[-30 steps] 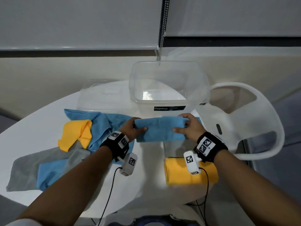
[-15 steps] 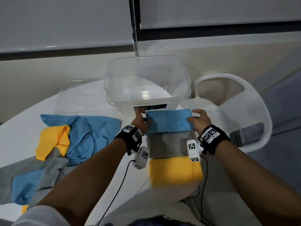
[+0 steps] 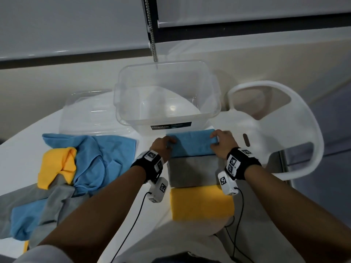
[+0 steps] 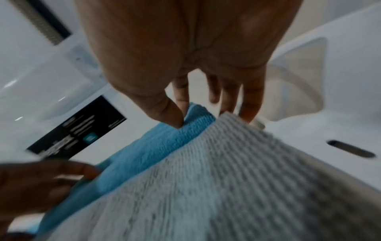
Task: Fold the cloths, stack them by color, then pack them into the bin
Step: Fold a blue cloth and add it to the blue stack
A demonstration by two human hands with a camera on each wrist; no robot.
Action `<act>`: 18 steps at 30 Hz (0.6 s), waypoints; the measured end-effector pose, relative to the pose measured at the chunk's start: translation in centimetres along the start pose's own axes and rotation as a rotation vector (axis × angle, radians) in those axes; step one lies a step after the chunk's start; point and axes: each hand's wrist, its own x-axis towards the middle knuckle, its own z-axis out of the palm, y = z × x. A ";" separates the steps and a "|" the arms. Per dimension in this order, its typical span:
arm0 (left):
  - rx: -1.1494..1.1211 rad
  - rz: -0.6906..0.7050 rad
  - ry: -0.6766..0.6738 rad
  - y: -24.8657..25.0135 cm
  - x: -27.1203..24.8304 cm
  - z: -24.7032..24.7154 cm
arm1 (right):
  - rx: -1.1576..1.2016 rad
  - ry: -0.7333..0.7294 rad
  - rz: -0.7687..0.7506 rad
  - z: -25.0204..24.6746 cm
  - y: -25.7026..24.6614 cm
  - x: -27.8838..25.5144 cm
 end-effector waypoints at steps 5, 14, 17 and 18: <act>0.451 0.233 0.094 1.0 -0.9 0.2 | -0.433 0.051 -0.287 0.6 -0.2 -0.7; 0.456 0.197 -0.092 0.8 -0.2 1.1 | -0.456 -0.054 -0.196 1.3 0.2 -0.7; 0.458 0.190 -0.115 0.7 -0.4 0.8 | -0.474 -0.075 -0.175 1.1 -0.2 -0.7; 0.465 0.193 -0.110 0.5 -0.6 0.6 | -0.477 -0.089 -0.164 1.0 -0.4 -0.7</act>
